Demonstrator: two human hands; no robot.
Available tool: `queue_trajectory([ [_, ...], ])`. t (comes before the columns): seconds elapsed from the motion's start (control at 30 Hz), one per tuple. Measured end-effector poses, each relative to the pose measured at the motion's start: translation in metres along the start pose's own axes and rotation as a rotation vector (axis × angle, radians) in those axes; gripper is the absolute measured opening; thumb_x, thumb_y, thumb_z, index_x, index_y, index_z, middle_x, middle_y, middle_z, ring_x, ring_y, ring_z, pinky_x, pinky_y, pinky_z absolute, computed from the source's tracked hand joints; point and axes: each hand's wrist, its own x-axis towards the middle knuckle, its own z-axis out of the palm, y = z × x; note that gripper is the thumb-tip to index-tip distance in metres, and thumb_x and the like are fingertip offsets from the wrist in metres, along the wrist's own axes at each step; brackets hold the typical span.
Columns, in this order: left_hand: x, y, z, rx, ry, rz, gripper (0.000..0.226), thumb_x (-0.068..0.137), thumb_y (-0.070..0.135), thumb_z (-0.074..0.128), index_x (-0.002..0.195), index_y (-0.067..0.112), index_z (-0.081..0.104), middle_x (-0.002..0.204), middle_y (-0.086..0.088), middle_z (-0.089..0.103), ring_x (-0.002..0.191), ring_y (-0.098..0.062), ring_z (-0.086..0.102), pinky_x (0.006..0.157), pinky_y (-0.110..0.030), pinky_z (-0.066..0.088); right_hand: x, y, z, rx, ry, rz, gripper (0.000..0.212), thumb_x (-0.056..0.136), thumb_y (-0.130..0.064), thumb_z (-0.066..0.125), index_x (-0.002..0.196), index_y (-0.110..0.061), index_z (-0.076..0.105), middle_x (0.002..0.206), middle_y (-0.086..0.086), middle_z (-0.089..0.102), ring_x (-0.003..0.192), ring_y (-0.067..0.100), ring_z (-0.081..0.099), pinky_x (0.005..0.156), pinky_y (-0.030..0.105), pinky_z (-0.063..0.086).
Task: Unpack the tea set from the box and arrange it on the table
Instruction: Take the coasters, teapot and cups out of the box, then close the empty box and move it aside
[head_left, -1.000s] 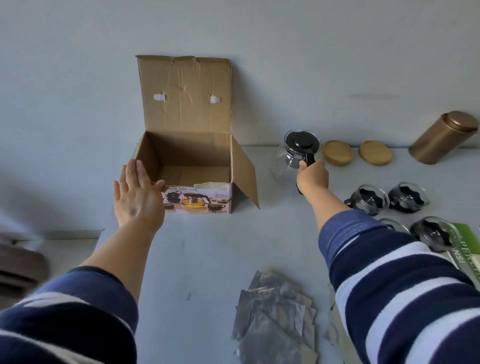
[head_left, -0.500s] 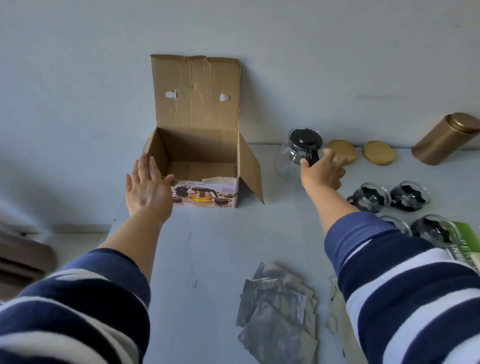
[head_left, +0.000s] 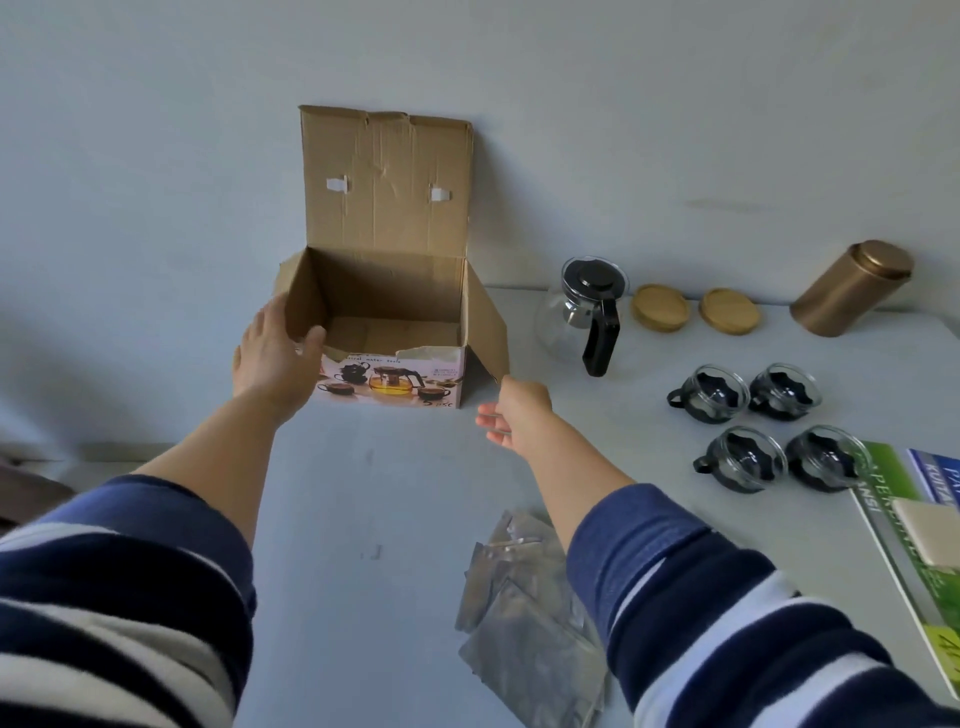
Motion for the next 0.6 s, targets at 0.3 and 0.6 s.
queue_trajectory([
  [0.3, 0.03, -0.018, -0.013, -0.825, -0.018, -0.557, 0.05, 0.091, 0.031, 0.059, 0.134, 0.008, 0.049, 0.128, -0.008, 0.059, 0.109, -0.023, 0.059, 0.09, -0.033, 0.049, 0.007, -0.012, 0.013, 0.537, 0.045, 0.047, 0.032, 0.099, -0.006, 0.043, 0.129, 0.003, 0.049, 0.112, 0.017, 0.065, 0.081, 0.023, 0.067, 0.087, 0.036, 0.051],
  [0.6, 0.04, -0.032, -0.054, -0.617, 0.069, -0.177, 0.028, 0.084, 0.016, 0.061, 0.112, 0.019, 0.061, 0.107, -0.001, 0.069, 0.087, -0.018, 0.063, 0.077, -0.032, 0.055, -0.024, -0.022, 0.05, 0.764, 0.299, -0.251, 0.025, 0.087, 0.003, 0.052, 0.11, -0.002, 0.058, 0.073, 0.007, 0.056, 0.059, 0.015, 0.055, 0.09, 0.038, 0.056],
])
